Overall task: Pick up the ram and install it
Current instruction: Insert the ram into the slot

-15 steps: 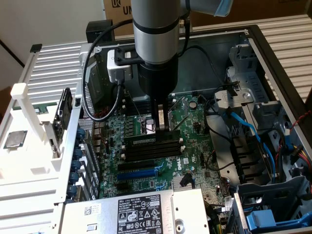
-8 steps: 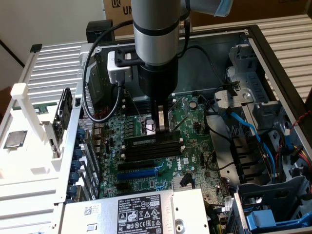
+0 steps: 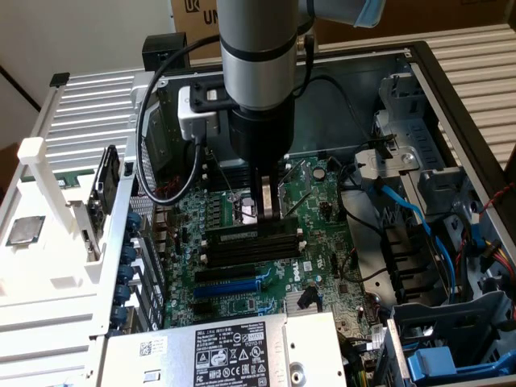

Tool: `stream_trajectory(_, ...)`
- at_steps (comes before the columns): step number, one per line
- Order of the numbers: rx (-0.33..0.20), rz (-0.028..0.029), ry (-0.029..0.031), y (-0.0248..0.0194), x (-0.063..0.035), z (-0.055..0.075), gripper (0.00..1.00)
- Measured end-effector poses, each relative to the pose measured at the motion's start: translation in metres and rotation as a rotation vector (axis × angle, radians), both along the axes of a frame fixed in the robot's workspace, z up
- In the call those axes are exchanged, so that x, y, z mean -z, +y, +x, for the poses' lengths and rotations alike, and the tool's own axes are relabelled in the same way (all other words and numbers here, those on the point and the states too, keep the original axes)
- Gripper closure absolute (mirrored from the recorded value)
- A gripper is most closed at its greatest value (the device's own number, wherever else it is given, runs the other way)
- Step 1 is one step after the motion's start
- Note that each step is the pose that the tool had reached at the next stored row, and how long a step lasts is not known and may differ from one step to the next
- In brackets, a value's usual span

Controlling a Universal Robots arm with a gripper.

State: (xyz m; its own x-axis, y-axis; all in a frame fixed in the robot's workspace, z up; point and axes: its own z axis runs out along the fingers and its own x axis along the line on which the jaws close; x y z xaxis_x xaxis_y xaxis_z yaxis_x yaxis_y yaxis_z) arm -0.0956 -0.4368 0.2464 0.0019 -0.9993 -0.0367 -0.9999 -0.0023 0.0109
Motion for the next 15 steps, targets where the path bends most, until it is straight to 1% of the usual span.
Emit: stream_trajectory(15, 0.0, -0.0001, 0.0, -0.0019, 0.001, 0.0, 0.87)
